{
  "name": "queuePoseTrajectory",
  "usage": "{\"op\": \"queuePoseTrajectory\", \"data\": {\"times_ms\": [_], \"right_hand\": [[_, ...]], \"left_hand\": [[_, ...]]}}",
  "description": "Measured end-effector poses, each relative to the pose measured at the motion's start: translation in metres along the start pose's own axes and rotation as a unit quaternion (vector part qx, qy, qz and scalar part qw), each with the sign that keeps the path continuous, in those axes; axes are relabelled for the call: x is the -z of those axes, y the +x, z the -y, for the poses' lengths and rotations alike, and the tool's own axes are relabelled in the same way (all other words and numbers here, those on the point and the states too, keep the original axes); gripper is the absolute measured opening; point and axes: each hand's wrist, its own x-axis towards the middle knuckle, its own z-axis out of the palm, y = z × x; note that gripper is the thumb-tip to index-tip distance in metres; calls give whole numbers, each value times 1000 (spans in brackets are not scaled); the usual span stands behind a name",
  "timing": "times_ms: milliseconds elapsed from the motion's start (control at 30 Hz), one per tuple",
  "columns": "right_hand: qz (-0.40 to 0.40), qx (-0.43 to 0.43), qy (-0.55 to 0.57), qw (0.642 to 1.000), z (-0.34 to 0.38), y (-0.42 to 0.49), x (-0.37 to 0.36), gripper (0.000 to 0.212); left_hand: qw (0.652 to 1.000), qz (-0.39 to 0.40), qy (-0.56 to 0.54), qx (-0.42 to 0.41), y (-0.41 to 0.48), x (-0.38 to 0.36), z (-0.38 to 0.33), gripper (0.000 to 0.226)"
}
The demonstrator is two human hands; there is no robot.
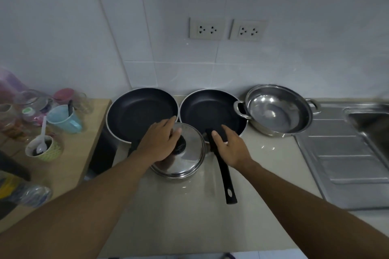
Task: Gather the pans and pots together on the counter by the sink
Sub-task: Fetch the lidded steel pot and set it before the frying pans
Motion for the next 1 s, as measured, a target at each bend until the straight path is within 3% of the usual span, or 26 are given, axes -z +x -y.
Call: {"op": "queuePoseTrajectory", "data": {"times_ms": [367, 533, 867, 1000], "right_hand": [[-47, -46, -31, 997, -82, -62, 115, 79], [-82, -94, -20, 992, -146, -108, 188, 91], [-161, -168, 17, 972, -294, -217, 324, 80], [-180, -219, 21, 959, -347, -262, 369, 85]], "left_hand": [[990, 131, -24, -49, 20, -34, -132, 71], [979, 171, -67, -84, 21, -65, -232, 44], [952, 242, -9, -186, 1, -180, -448, 67], [934, 259, -5, -246, -12, -225, -527, 53]]}}
